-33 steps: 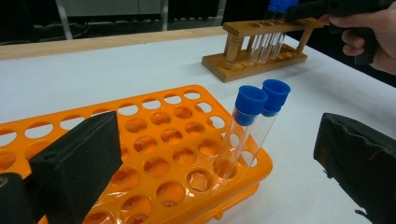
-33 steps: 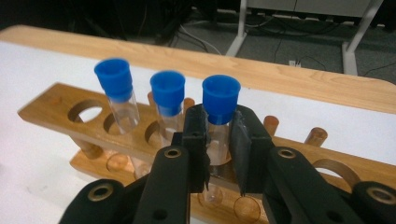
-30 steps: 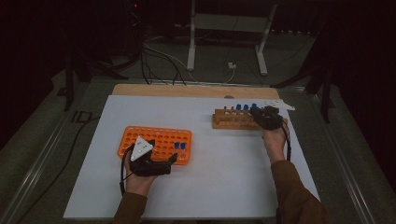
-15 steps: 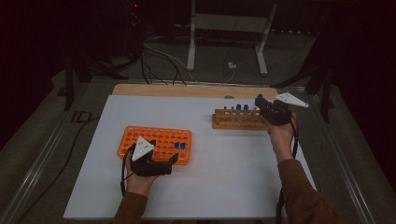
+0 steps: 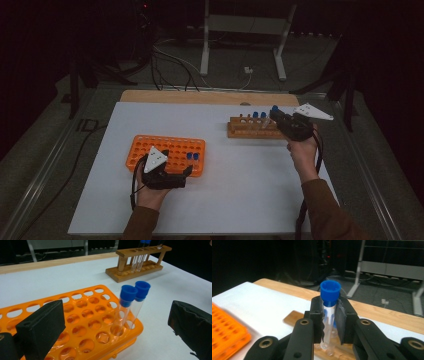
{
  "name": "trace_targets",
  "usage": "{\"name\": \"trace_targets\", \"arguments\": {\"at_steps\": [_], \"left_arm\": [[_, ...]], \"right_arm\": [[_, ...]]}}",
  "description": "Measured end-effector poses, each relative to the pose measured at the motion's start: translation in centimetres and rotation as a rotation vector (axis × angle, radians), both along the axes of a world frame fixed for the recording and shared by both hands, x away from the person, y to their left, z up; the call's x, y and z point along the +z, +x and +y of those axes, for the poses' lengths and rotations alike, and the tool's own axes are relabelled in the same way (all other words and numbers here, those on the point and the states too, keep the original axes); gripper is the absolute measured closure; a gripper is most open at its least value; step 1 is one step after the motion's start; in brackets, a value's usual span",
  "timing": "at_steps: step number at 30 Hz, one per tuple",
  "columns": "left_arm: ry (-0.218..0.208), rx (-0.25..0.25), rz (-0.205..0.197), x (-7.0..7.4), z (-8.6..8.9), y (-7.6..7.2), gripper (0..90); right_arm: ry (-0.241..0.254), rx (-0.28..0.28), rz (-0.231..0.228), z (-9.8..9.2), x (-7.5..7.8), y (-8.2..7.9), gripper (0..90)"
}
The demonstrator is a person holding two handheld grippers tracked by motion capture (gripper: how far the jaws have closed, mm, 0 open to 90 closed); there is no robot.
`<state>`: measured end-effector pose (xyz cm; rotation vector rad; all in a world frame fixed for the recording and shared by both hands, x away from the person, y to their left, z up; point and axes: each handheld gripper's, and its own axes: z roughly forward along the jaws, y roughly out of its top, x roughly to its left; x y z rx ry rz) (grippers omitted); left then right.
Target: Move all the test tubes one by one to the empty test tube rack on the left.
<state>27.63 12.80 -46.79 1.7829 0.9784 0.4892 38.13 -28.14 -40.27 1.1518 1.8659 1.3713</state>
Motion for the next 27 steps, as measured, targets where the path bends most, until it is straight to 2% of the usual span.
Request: {"name": "trace_targets", "arguments": {"at_steps": [6, 13, 20, 27], "left_arm": [[0.026, -0.03, -0.041, 1.0, -1.1, -0.6, 1.6], [0.014, -0.062, -0.1, 2.7, -2.5, -1.1, 3.8], [0.022, -0.11, -0.129, 3.3, -5.0, -1.3, 6.1], [0.028, -0.167, -0.126, 3.7, -8.2, -1.1, 8.7]], "right_arm": [[0.055, 0.074, 0.027, 0.8, -0.1, -1.7, 77.6], [0.058, 0.153, 0.044, 2.6, -0.4, -3.7, 77.6], [0.059, 0.235, 0.068, 4.7, -0.6, -5.5, 77.6], [0.038, 0.322, 0.075, 6.7, -0.5, -7.2, 77.5]]}}
